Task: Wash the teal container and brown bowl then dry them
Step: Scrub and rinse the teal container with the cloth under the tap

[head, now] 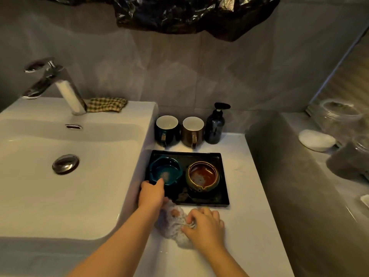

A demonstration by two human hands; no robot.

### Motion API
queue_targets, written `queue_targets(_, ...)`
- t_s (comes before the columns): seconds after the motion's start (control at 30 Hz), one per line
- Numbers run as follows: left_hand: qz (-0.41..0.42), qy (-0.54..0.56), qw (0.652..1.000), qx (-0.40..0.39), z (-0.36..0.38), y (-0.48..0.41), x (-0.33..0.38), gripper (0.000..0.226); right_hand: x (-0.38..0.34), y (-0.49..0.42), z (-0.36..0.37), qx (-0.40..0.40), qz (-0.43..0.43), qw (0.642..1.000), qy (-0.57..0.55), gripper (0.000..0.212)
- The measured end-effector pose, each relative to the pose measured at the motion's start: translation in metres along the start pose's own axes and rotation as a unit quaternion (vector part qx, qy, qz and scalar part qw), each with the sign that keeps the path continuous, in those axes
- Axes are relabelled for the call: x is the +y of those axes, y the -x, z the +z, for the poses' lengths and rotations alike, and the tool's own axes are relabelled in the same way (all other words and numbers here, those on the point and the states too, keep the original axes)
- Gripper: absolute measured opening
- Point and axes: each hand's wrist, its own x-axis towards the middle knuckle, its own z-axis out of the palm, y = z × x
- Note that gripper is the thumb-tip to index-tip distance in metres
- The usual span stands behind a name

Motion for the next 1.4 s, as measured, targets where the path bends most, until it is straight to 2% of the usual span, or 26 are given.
queue_targets(0.13,-0.002,-0.098,0.993,0.062,0.008,-0.009,0.005,0.076,0.002,-0.003,0.001,0.009,0.006,1.0,-0.001,0.029)
queue_targets(0.23,-0.018,-0.147,0.986,0.075,0.013,-0.02,0.005,0.073,0.001,-0.003,0.002,0.017,0.006,1.0,-0.006,0.028)
queue_targets(0.37,-0.059,-0.056,0.995,0.064,0.017,-0.026,0.013,0.061,0.001,-0.004,0.003,0.029,-0.013,0.999,0.003,0.014)
queue_targets(0.47,-0.083,0.011,0.996,0.041,0.018,-0.025,0.02,0.053,0.003,-0.006,0.004,0.025,-0.014,1.0,0.004,0.02)
queue_targets(0.57,-0.088,0.031,0.995,0.031,0.016,-0.018,0.023,0.053,0.004,-0.007,0.002,0.025,-0.018,0.998,-0.059,0.017)
queue_targets(0.67,-0.091,0.053,0.994,0.032,0.014,-0.008,0.023,0.056,0.005,-0.004,-0.001,0.021,-0.004,0.985,-0.173,0.03)
queue_targets(0.73,-0.083,0.061,0.994,0.035,0.011,0.002,0.023,0.06,0.003,-0.001,-0.003,0.025,0.001,0.972,-0.234,0.03)
queue_targets(1.0,-0.017,0.04,0.999,0.03,-0.012,0.052,0.021,0.068,-0.016,0.018,-0.023,0.049,-0.046,0.935,-0.349,0.023)
queue_targets(1.1,0.02,0.07,0.997,0.006,-0.027,0.072,0.024,0.074,-0.027,0.026,-0.037,0.086,-0.076,0.919,-0.378,0.022)
queue_targets(1.2,0.067,0.109,0.992,-0.022,-0.046,0.09,0.036,0.057,-0.043,0.034,-0.053,0.111,-0.129,0.899,-0.404,0.02)
queue_targets(1.27,0.077,0.137,0.987,-0.038,-0.062,0.1,0.047,0.045,-0.056,0.037,-0.064,0.115,-0.161,0.891,-0.408,0.027)
queue_targets(1.4,0.094,0.171,0.978,-0.071,-0.102,0.105,0.066,0.043,-0.09,0.04,-0.079,0.125,-0.203,0.875,-0.422,0.023)
